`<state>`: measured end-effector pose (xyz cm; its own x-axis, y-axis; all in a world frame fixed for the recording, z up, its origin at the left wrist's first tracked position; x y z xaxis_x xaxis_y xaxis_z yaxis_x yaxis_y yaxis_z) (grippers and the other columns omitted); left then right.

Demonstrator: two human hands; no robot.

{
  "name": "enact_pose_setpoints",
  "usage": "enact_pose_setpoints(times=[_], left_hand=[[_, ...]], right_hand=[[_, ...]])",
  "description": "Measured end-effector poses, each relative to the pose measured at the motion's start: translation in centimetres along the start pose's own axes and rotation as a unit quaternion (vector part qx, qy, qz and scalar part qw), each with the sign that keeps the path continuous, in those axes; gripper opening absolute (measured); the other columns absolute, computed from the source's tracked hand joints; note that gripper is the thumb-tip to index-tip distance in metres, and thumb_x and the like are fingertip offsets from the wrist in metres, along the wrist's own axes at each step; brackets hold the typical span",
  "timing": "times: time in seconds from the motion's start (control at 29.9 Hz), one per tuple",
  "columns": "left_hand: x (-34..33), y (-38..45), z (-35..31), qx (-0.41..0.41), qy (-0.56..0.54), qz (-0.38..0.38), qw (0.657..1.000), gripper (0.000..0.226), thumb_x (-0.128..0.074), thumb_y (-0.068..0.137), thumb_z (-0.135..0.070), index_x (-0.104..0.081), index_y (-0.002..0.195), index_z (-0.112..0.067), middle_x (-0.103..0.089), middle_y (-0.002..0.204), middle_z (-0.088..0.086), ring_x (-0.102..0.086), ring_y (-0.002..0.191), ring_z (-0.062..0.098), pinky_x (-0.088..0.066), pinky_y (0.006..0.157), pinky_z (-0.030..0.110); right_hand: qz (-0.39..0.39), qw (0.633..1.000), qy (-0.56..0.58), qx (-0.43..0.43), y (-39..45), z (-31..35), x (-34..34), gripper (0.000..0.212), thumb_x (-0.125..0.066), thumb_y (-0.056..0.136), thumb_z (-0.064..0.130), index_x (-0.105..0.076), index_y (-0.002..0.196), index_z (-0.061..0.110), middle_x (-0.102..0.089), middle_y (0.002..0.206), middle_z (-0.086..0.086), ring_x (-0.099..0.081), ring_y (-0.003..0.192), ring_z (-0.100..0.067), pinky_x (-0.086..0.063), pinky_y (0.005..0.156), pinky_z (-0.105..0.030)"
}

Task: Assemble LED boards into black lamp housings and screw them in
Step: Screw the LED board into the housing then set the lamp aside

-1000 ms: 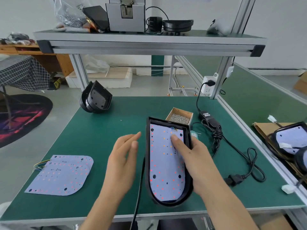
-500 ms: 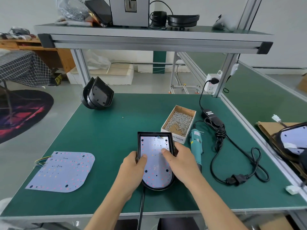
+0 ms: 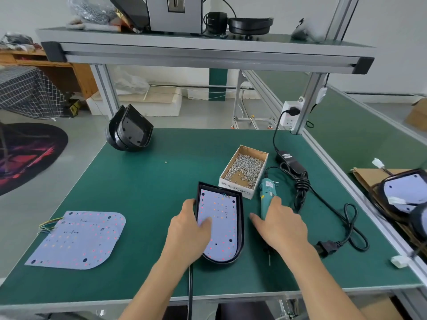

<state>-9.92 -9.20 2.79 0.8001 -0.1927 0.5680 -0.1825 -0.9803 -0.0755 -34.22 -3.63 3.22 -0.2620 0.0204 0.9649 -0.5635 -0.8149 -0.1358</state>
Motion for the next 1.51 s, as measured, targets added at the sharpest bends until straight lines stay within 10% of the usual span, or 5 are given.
enact_pose_setpoints(times=[0.17,0.37,0.7,1.0,1.51], left_hand=[[-1.3,0.1,0.9,0.004,-0.004,0.132,0.991,0.063,-0.075,0.084,-0.028,-0.035,0.13,-0.044,-0.059,0.11,-0.034,-0.056,0.096,-0.02,-0.041,0.073,0.006],[-1.1,0.3,0.8,0.044,-0.029,0.093,0.994,0.035,-0.075,0.081,-0.016,-0.06,0.112,-0.023,-0.071,0.11,-0.008,-0.068,0.104,0.014,-0.056,0.094,0.038],[-1.0,-0.4,0.9,0.04,0.001,0.072,0.997,0.028,-0.07,0.088,-0.03,-0.056,0.112,-0.033,-0.066,0.109,-0.017,-0.062,0.092,-0.006,-0.045,0.067,0.01],[3.6,0.0,-5.7,-0.116,0.093,-0.165,0.975,0.024,-0.07,0.092,-0.037,-0.063,0.111,-0.025,-0.061,0.099,-0.013,-0.057,0.098,0.013,-0.041,0.08,0.026],[-12.3,14.8,-12.6,-0.152,0.366,0.104,0.912,0.019,-0.062,0.088,0.0,-0.053,0.095,-0.015,-0.069,0.11,0.013,-0.065,0.094,0.033,-0.044,0.066,0.035]], right_hand=[[-0.003,0.998,0.053,-0.013,0.6,-0.8,-0.2,0.043,-0.061,0.093,0.045,-0.044,0.117,0.014,-0.06,0.101,-0.008,-0.061,0.09,-0.037,-0.044,0.069,-0.037],[-0.035,0.936,0.349,0.019,0.4,-2.1,-0.6,0.015,-0.067,0.092,0.035,-0.061,0.099,0.024,-0.069,0.079,0.002,-0.065,0.074,-0.02,-0.055,0.07,-0.043],[0.052,0.468,0.882,0.004,0.1,-1.1,-2.2,0.034,-0.051,0.1,0.008,-0.065,0.13,0.018,-0.058,0.075,-0.002,-0.067,0.069,-0.019,-0.057,0.065,-0.026],[0.074,0.44,0.895,-0.021,2.0,-1.4,-2.5,0.049,-0.063,0.093,0.054,-0.064,0.124,0.015,-0.047,0.073,-0.003,-0.045,0.057,-0.017,-0.044,0.054,-0.027],[0.079,0.442,0.891,-0.066,1.7,-0.9,-3.7,0.06,-0.065,0.088,0.056,-0.069,0.117,0.004,-0.05,0.067,-0.006,-0.053,0.055,-0.015,-0.053,0.053,-0.023]])
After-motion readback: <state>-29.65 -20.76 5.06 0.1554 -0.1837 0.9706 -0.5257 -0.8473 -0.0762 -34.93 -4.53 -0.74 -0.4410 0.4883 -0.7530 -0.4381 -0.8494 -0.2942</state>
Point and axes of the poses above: each hand's wrist, its own y-axis towards the middle knuckle, its own x-axis out of the back of the hand, z = x × y, the point moved 9 cm from there along y, towards the middle knuckle
